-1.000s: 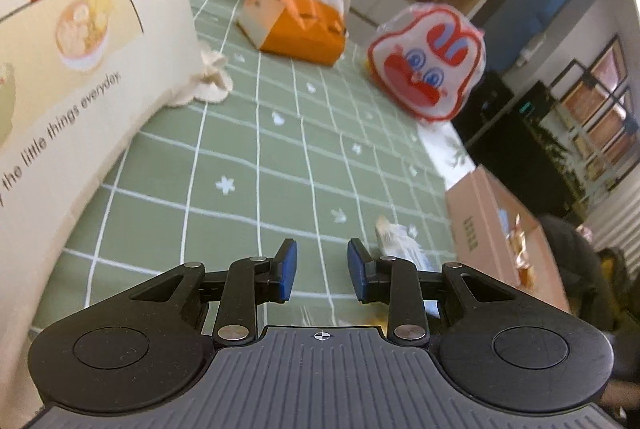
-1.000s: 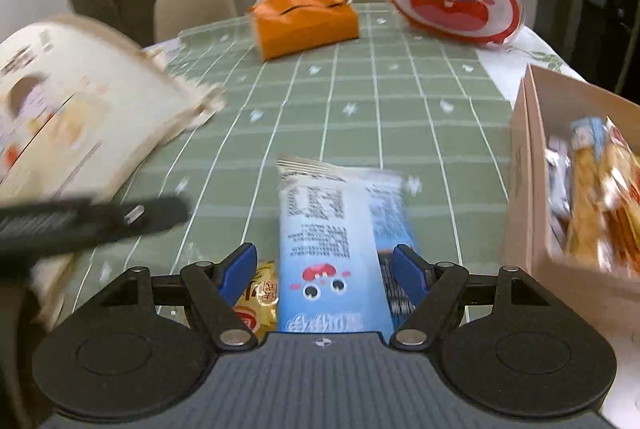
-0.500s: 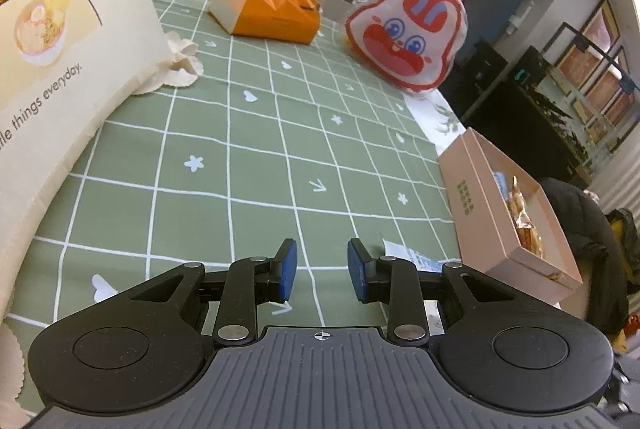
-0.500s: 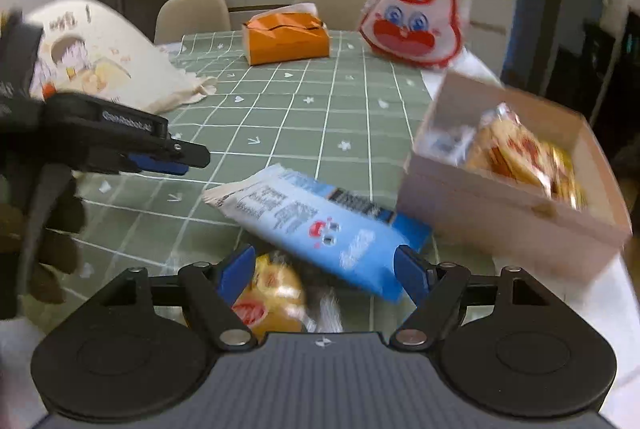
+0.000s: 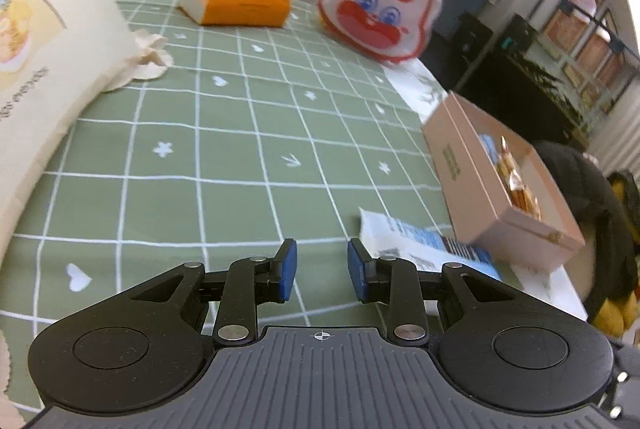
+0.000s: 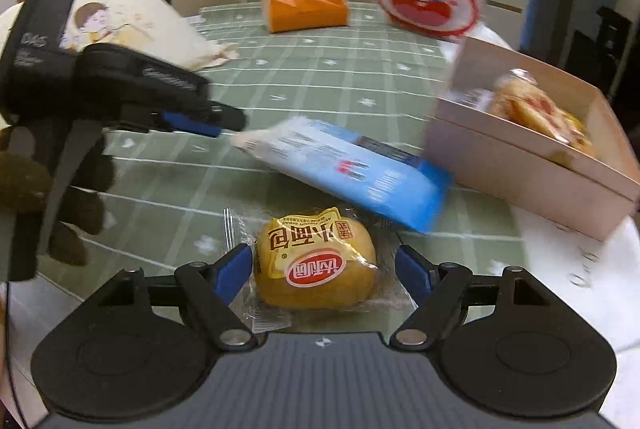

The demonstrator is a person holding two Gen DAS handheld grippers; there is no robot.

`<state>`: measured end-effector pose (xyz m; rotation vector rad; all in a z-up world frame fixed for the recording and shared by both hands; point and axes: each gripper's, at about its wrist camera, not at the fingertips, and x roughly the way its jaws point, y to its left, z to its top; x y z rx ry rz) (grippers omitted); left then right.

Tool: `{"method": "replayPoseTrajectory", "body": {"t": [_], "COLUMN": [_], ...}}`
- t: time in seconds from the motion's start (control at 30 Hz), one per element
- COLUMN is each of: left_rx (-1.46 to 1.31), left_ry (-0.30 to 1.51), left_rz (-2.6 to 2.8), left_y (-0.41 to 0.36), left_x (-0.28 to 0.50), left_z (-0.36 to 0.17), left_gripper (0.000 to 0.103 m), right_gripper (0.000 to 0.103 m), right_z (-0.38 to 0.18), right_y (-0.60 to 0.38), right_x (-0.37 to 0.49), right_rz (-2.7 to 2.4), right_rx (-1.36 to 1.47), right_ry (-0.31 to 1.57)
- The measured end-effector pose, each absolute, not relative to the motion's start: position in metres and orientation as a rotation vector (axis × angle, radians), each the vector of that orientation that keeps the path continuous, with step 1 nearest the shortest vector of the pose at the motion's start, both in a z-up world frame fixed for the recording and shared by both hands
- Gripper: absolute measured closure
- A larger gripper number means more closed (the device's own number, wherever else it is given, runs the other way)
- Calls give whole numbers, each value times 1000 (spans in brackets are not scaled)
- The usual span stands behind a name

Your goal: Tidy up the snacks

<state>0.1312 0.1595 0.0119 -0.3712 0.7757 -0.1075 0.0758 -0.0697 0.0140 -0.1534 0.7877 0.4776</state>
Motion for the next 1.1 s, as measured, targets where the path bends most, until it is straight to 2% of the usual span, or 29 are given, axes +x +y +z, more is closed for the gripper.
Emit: {"method": "replayPoseTrajectory", "body": {"t": [0.33,0.47,0.67,0.73,0.83,0.93,1.1], "left_rx": [-340,-400,-364,-360,-420,-378,-312], "left_ry": [793,732,747,745,798,825,910], "left_rz": [-101,-116,-91,-104,-186,-261,-322], "left_y": [152,160,153,148,139,124,106], "left_x": [132,137,191,208,224,217,162], "left_z": [6,14,20,15,2,0,9], "left_gripper": [71,71,71,71,71,72,72], "right_gripper": [25,22,18,14,13,13,13], "right_z": [15,11,3,-4,-4,-5,-5], "right_y": [-135,-146,-147,-150,-155,-160,-168], "right_x": [73,80,82,82,80,81,82], "right_rz": [238,233,258,264,276,288,305], "right_rx": [-223,-165,-143,-117,-83,-49,9], "right_ry": [714,709,647,636,628,634,637]}}
